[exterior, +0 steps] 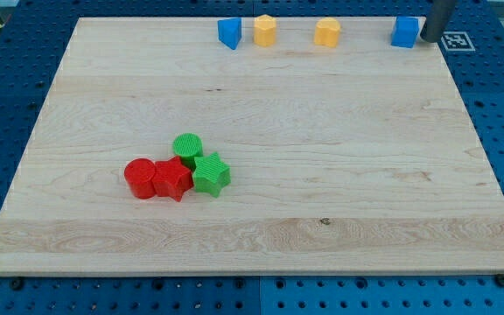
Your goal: Point your arm closer to the group of blocks
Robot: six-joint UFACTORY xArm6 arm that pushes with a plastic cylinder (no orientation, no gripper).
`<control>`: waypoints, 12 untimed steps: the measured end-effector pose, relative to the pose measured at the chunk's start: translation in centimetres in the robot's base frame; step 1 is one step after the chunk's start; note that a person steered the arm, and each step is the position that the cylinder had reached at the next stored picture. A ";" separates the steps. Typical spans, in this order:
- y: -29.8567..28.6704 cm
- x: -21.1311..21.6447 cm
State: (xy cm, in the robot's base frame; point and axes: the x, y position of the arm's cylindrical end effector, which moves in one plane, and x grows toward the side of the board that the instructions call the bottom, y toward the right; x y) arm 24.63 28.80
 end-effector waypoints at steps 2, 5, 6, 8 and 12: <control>0.9 0.0; 2.5 0.5; 2.4 4.8; -1.4 13.4; -3.9 19.9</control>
State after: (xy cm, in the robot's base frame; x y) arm 44.51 24.93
